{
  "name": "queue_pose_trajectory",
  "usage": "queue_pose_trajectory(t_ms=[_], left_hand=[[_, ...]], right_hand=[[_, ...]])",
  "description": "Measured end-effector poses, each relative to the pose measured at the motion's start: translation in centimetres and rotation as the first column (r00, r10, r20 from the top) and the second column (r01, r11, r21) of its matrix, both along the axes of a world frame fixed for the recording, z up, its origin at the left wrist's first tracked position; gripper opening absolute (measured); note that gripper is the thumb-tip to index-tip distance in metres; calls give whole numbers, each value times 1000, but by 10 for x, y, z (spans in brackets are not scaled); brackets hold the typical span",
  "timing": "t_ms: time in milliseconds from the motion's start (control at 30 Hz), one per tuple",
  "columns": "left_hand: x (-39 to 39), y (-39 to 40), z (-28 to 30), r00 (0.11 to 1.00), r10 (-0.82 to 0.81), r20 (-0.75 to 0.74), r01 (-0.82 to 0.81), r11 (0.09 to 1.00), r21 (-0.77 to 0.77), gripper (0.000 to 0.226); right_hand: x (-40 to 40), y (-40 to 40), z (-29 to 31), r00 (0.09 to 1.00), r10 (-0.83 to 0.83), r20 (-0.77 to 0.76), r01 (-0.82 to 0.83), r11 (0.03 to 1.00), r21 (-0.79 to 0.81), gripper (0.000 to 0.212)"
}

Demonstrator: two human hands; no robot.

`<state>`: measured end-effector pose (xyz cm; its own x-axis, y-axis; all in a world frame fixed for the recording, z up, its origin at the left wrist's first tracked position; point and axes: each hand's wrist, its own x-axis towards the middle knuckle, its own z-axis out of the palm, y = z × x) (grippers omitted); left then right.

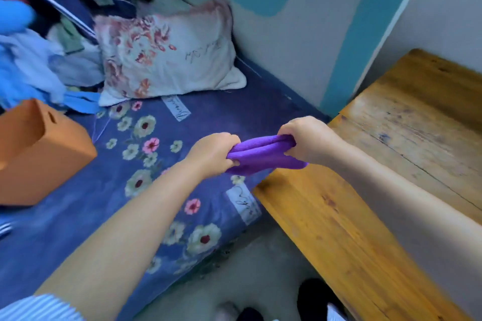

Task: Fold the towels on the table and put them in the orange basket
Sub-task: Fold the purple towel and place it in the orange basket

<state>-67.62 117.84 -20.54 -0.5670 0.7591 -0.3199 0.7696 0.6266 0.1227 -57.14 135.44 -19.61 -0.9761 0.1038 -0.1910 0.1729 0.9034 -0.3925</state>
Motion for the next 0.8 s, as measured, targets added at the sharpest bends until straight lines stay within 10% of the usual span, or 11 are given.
queue_pose_trajectory(t_ms=[467,800], left_hand=[[-48,-393,69,819,560,-122,-507,807,302,28],[-82,-531,61,628,777,-30,-698,581,419,23]], right_hand=[[-134,-345,63,910,365,-196,-369,929,14,37],[-220,-481,65,836,529,-147,-528,848,48,32]])
